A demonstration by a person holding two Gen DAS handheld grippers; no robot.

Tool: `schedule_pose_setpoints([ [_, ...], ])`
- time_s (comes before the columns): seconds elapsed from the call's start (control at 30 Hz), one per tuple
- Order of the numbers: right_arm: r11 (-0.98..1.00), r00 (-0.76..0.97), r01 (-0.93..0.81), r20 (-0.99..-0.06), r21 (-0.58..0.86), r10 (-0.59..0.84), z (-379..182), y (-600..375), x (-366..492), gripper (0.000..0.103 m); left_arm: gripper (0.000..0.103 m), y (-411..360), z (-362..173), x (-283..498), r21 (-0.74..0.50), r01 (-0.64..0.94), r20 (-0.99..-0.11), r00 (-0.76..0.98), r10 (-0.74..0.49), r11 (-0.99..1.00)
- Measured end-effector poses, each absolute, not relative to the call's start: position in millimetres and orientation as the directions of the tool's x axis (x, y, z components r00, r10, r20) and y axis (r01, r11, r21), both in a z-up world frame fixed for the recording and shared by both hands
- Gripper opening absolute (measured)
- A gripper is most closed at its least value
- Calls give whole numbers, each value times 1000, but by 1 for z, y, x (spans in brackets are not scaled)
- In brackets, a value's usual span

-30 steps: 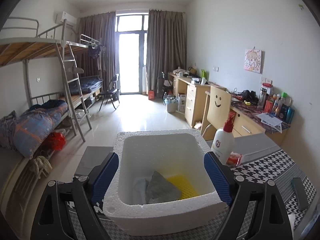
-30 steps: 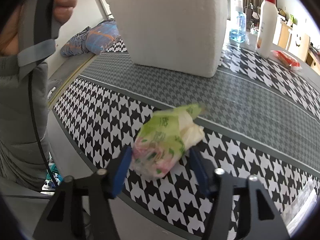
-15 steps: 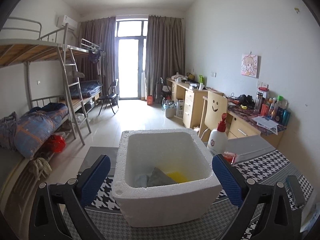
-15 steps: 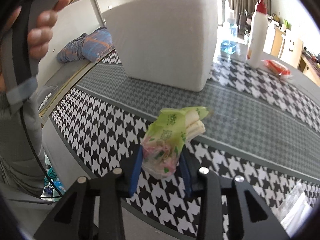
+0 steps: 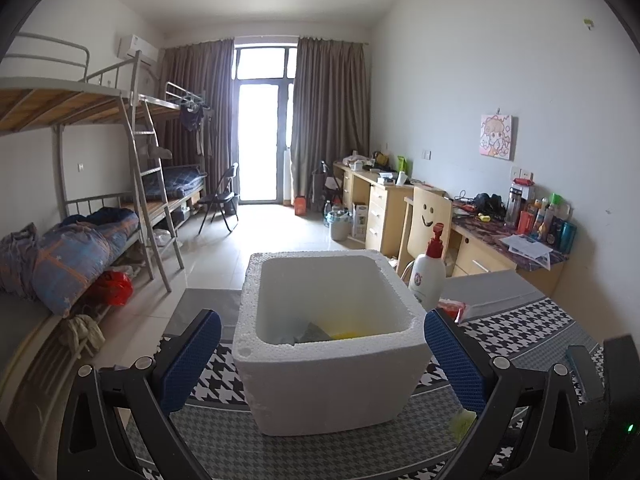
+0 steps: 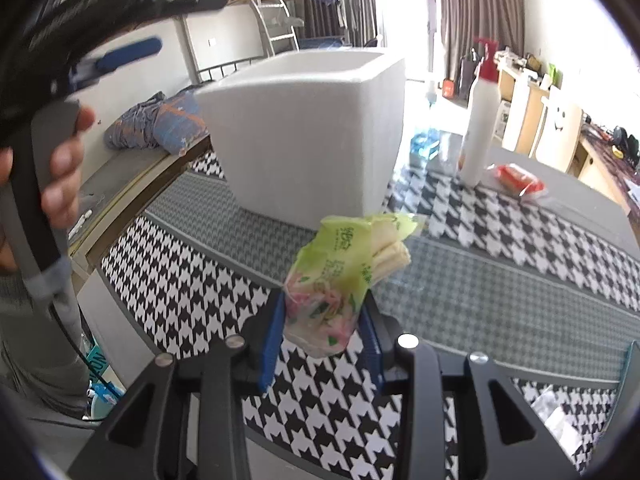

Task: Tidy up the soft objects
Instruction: 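Raise the wipes pack with the right tool over the white box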

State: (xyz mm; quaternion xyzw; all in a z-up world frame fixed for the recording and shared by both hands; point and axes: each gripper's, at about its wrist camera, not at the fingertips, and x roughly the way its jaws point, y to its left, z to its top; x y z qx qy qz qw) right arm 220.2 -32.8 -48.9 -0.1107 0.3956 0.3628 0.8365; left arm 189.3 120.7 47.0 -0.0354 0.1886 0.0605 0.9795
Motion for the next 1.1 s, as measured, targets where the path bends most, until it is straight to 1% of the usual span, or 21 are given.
schedule_pose_setpoints([
  [0.33, 725, 508, -686, -673, 62, 538, -14, -37, 224, 41, 102, 113, 42, 180, -30, -125, -371, 923, 105, 992],
  [0.5, 726, 535, -685, -641, 53, 551, -2, -35, 227, 41, 102, 113, 41, 172, -51, -125, -360, 928, 98, 991],
  [0.93, 717, 562, -695, -586, 48, 584, 26, -26, 246, 41, 102, 118, 26, 160, -76, -135, -372, 923, 97, 988],
  [1.1, 707, 566, -706, -571, 35, 594, 34, -21, 253, 41, 102, 117, 22, 163, -68, -128, -383, 919, 93, 989],
])
